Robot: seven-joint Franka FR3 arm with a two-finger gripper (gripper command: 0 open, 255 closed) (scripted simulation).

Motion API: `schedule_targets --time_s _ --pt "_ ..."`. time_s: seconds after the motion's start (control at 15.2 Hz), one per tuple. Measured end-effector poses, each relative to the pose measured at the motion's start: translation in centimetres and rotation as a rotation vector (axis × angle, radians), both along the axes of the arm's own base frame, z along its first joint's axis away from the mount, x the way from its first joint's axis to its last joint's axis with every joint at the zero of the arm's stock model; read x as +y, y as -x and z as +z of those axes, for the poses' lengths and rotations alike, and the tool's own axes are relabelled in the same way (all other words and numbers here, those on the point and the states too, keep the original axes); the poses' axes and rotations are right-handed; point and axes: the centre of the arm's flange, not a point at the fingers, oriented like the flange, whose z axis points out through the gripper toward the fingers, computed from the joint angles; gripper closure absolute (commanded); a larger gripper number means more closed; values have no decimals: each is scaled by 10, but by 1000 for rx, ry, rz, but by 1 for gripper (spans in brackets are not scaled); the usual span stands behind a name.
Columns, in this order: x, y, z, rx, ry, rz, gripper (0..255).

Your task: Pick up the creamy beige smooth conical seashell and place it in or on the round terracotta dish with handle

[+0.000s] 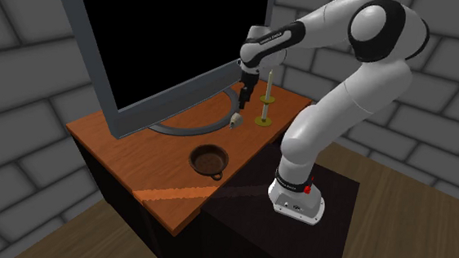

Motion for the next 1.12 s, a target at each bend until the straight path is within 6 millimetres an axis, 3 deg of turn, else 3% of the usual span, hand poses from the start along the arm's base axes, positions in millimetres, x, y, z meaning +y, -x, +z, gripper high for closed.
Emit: schedule_targets --time_s 0.59,1.12 --pt "-68 -28 -102 -27 -73 72 0" --pt "-73 -32 -142 -47 -73 71 0"
